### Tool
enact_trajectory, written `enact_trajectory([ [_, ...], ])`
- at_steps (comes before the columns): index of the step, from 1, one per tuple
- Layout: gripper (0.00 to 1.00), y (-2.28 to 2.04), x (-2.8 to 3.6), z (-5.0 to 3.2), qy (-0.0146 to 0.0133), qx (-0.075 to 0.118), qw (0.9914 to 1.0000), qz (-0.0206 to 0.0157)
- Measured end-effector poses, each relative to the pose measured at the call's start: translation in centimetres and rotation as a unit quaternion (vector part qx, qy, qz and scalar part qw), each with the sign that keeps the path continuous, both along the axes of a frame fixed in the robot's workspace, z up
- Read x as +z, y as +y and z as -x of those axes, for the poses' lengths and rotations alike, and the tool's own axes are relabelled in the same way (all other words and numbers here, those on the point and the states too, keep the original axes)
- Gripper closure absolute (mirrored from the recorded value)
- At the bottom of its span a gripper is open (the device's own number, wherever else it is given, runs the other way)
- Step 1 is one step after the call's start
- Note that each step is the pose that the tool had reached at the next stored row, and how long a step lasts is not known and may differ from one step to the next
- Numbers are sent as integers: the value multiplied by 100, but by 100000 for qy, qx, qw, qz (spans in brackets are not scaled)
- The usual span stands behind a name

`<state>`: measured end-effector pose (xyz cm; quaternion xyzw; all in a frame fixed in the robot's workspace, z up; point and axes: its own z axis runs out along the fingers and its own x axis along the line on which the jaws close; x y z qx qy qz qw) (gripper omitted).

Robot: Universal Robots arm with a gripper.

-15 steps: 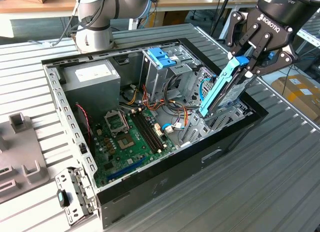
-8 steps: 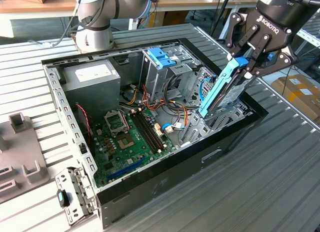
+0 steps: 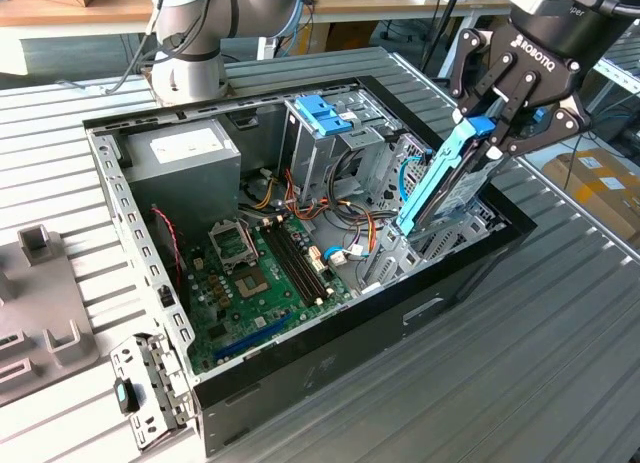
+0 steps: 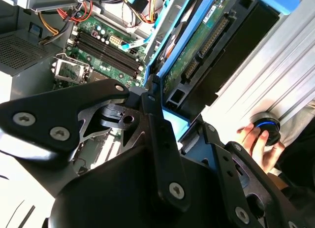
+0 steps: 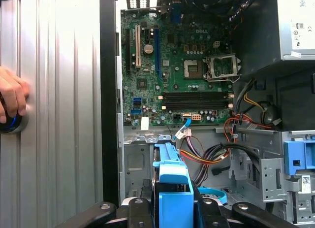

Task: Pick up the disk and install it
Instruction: 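Insert the disk into the insertion slot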

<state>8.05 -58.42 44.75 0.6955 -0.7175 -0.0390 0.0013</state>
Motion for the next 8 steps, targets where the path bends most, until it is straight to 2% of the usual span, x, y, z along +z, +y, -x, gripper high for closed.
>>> enact_trajectory([
  [4, 63, 0, 5, 1, 0, 158, 100000, -22],
  [8, 63, 0, 43, 1, -1, 251, 100000, -13],
])
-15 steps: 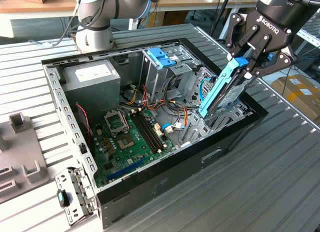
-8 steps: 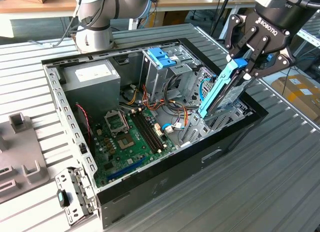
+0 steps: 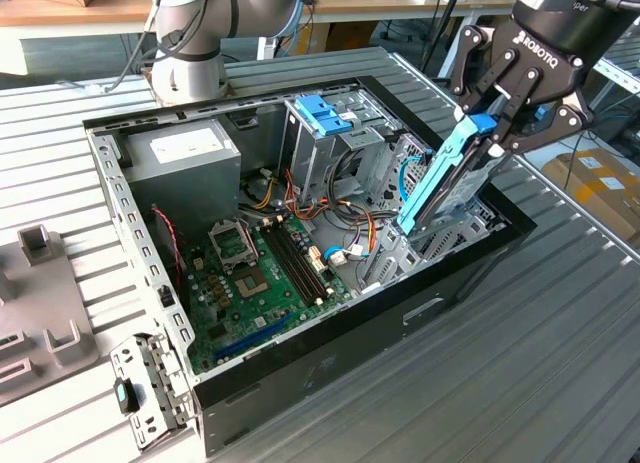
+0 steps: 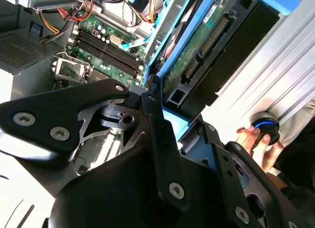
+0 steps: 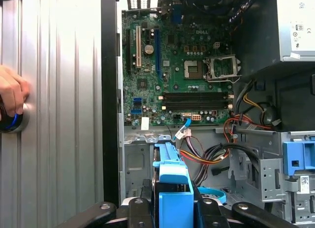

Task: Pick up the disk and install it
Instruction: 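Insert the disk into the insertion slot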

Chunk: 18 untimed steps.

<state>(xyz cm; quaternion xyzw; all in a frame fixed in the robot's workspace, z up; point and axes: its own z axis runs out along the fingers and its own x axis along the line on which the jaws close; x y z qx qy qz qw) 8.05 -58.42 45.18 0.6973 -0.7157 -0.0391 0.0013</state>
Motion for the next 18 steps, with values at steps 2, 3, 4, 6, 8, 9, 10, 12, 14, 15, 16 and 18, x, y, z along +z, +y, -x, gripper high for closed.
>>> enact_trajectory([
  [2, 63, 0, 15, 0, 1, 11, 100000, 1],
  [3, 63, 0, 15, 0, 1, 13, 100000, -4],
  [4, 63, 0, 16, 0, 3, 11, 100000, 2],
  [6, 63, 0, 17, 0, 1, 10, 100000, 3],
  [8, 63, 1, 19, 0, 1, 12, 100000, 10],
  [9, 63, 4, 19, 0, 2, 11, 100000, 7],
  [10, 63, 7, 20, -1, 0, 15, 100000, 11],
  [12, 63, 16, 18, -1, 1, 17, 100000, -1],
  [14, 63, 22, 19, 0, -1, 18, 100000, 3],
  [15, 63, 22, 18, 0, 2, 14, 100000, 0],
  [16, 63, 22, 16, 0, 2, 15, 100000, 4],
  [18, 63, 23, 9, 0, -1, 25, 100000, -3],
])
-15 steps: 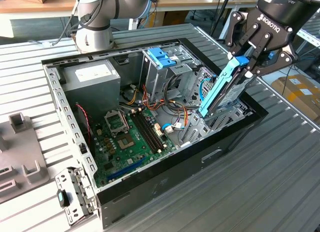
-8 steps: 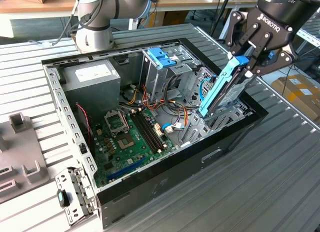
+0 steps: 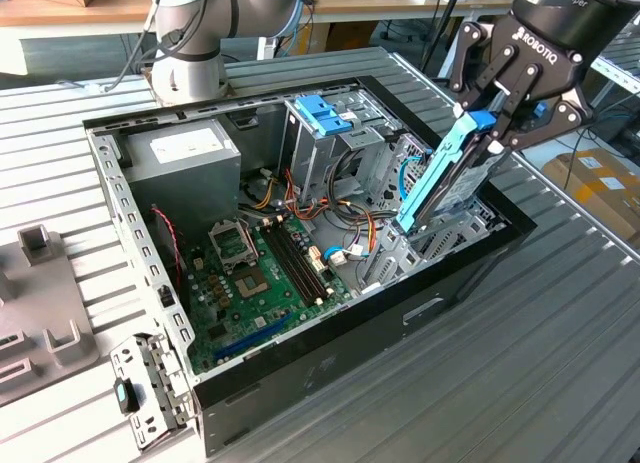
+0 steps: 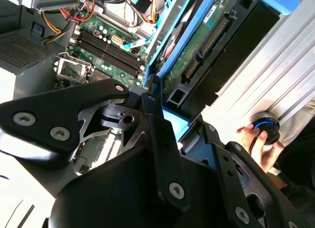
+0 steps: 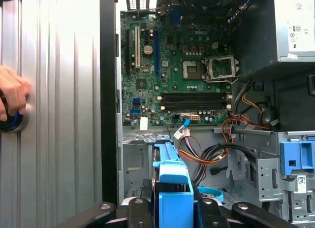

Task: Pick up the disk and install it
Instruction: 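Insert the disk into the insertion slot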

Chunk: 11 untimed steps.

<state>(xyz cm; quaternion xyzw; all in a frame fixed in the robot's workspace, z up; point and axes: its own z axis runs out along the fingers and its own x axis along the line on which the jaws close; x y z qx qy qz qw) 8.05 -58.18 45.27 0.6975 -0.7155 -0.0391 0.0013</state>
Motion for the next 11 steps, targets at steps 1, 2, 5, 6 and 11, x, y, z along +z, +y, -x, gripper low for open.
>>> enact_trajectory([
  [1, 63, 1, -3, 0, 1, 38, 100000, 4],
  [2, 63, 2, -4, 0, 0, 73, 100000, 4],
  [5, 63, 7, -8, 0, 0, 463, 99999, 7],
  [6, 63, 11, -9, 0, 1, 747, 99997, 4],
  [11, 63, 15, -22, -7, 1, 1040, 99995, 2],
])
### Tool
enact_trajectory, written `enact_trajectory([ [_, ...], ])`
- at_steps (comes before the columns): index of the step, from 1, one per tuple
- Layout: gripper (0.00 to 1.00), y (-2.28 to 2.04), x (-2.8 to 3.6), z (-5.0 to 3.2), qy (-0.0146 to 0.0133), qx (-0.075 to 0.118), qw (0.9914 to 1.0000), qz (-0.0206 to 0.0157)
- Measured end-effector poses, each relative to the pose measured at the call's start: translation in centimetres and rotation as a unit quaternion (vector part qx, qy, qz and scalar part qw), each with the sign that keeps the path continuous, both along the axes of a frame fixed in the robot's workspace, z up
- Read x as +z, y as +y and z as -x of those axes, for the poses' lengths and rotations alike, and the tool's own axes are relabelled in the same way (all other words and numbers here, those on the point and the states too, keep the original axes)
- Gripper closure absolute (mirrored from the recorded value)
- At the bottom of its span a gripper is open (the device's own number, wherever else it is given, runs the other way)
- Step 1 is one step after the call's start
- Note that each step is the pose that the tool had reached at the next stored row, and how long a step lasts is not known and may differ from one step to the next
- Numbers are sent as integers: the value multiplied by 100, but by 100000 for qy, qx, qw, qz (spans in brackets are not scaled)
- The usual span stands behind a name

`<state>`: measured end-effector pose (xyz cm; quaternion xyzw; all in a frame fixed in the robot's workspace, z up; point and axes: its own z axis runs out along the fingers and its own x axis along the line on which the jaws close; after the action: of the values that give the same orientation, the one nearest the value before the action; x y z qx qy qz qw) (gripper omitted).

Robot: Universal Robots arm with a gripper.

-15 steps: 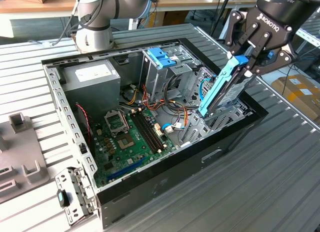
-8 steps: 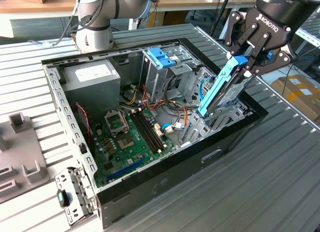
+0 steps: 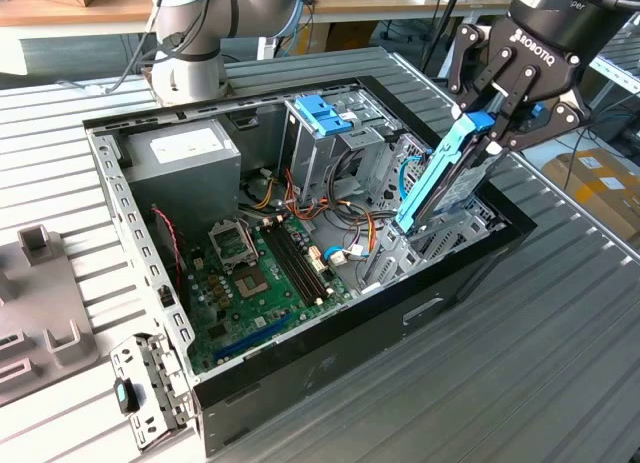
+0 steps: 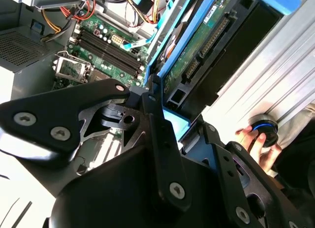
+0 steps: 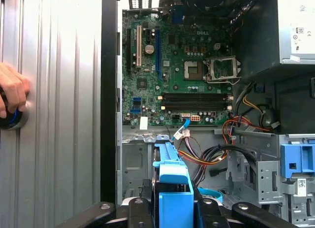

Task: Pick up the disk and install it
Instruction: 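Insert the disk into the insertion slot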

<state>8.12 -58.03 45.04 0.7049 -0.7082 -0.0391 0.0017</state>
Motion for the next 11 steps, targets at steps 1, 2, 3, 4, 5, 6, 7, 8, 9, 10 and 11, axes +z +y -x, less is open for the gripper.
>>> enact_trajectory([
  [1, 63, 0, -5, 0, 1, 9, 100000, 5],
  [2, 63, 1, -12, -1, 0, 11, 100000, 10],
  [3, 63, 1, -21, -1, 2, 13, 100000, 12],
  [4, 63, 0, -30, -1, 1, 13, 100000, 2],
  [5, 63, 0, -35, -1, 3, 11, 100000, 5],
  [6, 63, 0, -42, 0, 1, 10, 100000, 5],
  [7, 63, 0, -46, 0, 1, 11, 100000, 6],
  [8, 63, 0, -51, -1, 1, 12, 100000, 3],
  [9, 63, 0, -54, 0, 0, 11, 100000, 3],
  [10, 63, 0, -62, 0, 0, 10, 100000, 0],
  [11, 63, 0, -67, 0, 2, 11, 100000, 1],
])
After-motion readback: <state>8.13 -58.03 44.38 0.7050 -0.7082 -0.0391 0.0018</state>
